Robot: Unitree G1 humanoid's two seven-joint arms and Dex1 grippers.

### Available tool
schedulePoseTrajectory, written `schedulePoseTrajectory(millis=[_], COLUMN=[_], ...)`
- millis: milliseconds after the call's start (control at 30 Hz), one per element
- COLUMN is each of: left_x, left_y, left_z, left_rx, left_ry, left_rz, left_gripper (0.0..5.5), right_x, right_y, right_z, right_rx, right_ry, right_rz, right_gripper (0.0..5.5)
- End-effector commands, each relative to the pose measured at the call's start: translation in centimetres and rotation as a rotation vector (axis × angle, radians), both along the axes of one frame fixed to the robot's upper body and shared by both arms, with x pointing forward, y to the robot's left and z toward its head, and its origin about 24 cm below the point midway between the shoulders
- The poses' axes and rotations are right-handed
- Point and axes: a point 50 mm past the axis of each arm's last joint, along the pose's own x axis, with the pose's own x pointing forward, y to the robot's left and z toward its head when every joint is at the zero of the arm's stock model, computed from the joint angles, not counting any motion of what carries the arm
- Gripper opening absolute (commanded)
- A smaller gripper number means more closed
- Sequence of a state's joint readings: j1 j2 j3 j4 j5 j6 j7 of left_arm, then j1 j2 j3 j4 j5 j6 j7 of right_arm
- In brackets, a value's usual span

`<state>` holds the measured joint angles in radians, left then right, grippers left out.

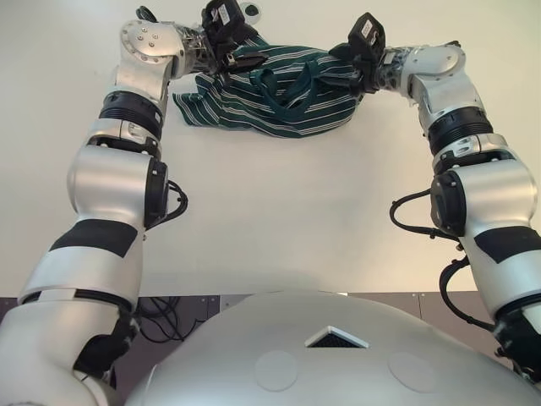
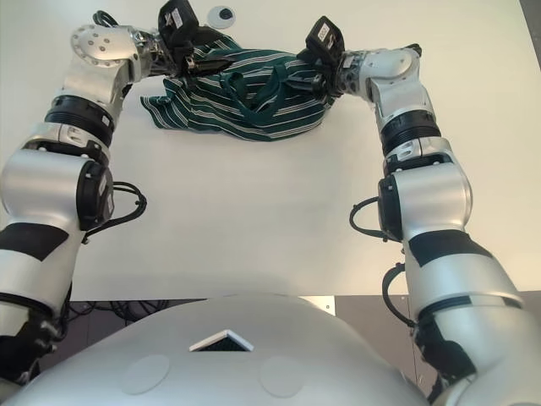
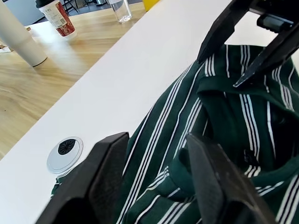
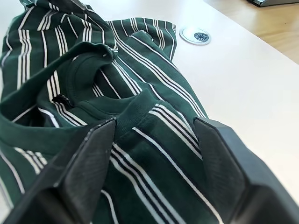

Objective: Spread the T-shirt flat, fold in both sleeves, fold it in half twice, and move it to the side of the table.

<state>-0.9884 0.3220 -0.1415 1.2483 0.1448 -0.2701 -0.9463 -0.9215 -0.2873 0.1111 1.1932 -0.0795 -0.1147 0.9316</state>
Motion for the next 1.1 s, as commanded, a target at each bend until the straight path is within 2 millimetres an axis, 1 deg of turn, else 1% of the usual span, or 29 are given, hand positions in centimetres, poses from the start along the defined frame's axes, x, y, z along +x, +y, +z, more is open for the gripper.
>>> schedulePoseTrajectory(millis=[33, 133, 300, 433, 467, 533, 800, 933, 967, 1100], left_x=[0.1, 0.0, -0.2, -0.2, -0.2, -0.2, -1.1, -1.4, -1.5, -1.7], left_y=[0.7, 0.9, 0.4, 0.2, 0.2, 0.1, 0.9, 1.1, 1.2, 1.6], left_z=[-0.1, -0.6, -1.5, -1.6, -1.7, -1.9, -4.1, -4.8, -4.9, -5.2], left_rx=[0.106, 0.132, 0.141, 0.101, 0.096, 0.096, 0.154, 0.130, 0.118, -0.001], left_ry=[-0.019, 0.000, 0.035, 0.064, 0.068, 0.083, 0.160, 0.207, 0.221, 0.302], left_rz=[0.006, 0.016, 0.020, 0.049, 0.053, 0.066, 0.104, 0.139, 0.149, 0.224], left_gripper=[2.24, 2.24, 2.21, 2.21, 2.21, 2.21, 2.21, 1.60, 1.52, 0.96], right_x=[0.5, 0.4, 0.1, 0.0, -0.1, -0.1, -0.2, -0.2, -0.2, -0.3], right_y=[0.7, 0.9, 1.0, 1.3, 1.4, 1.6, 3.2, 3.7, 3.9, 4.3], right_z=[0.8, 0.4, -0.2, -0.4, -0.5, -0.5, -0.9, -0.8, -0.8, -0.9], right_rx=[-0.022, -0.021, -0.018, -0.016, -0.017, -0.024, -0.026, -0.020, -0.018, -0.010], right_ry=[-0.024, -0.012, 0.010, 0.027, 0.028, 0.024, 0.018, 0.013, 0.013, 0.015], right_rz=[0.006, 0.002, 0.008, 0.022, 0.026, 0.027, 0.053, 0.063, 0.067, 0.074], right_gripper=[3.07, 3.07, 2.14, 1.46, 1.18, 0.80, 0.77, 0.76, 0.76, 0.76])
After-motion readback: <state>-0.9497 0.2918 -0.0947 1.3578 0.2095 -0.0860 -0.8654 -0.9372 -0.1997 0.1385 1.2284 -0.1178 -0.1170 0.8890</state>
